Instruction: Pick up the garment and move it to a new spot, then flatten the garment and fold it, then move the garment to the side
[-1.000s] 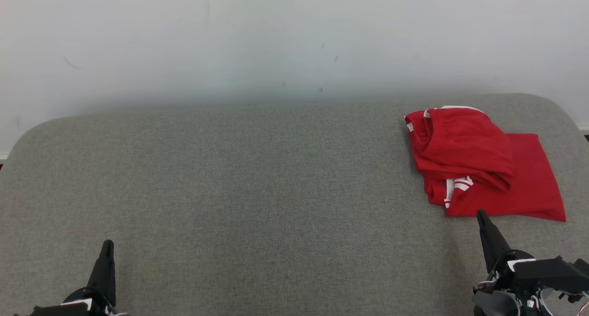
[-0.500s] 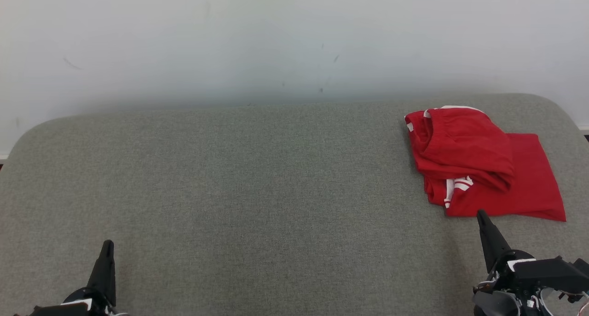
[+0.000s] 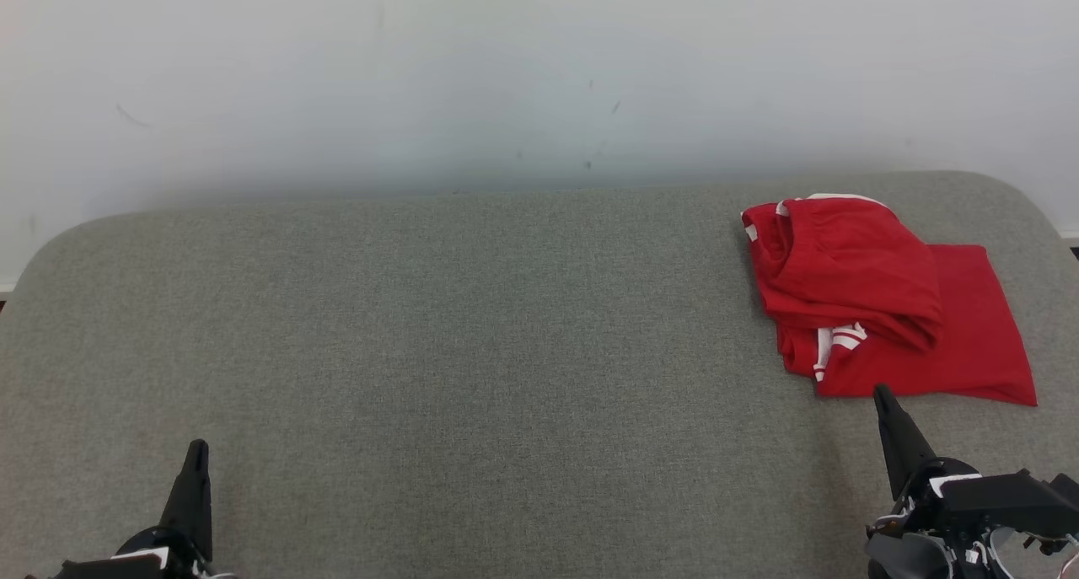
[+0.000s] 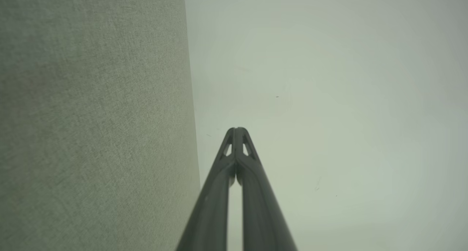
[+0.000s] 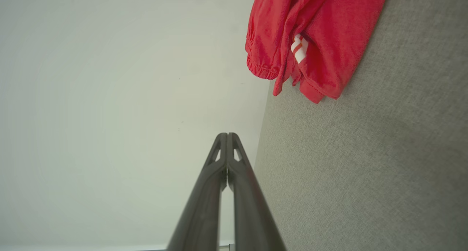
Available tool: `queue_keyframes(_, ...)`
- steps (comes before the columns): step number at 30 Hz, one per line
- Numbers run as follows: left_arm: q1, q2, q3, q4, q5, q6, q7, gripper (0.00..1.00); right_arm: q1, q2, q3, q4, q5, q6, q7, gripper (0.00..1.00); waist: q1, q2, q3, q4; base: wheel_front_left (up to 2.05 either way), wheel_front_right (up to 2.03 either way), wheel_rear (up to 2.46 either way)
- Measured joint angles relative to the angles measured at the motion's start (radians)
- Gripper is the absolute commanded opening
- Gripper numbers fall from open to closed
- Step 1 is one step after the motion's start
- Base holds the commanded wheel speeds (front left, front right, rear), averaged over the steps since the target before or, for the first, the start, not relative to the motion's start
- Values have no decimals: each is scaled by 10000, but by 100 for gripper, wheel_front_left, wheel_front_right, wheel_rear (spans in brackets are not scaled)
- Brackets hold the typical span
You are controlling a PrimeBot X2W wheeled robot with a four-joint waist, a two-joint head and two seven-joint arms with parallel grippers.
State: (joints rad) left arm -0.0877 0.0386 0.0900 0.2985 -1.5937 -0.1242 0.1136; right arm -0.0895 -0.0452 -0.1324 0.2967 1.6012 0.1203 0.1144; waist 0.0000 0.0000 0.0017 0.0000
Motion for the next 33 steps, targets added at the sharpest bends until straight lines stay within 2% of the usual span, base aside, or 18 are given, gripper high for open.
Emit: queue_keyframes(33,0,-2,-2,-6,-2,0,0,0,0,0,0,-2,2,2,0,0,0,0,1,0,0,0,0)
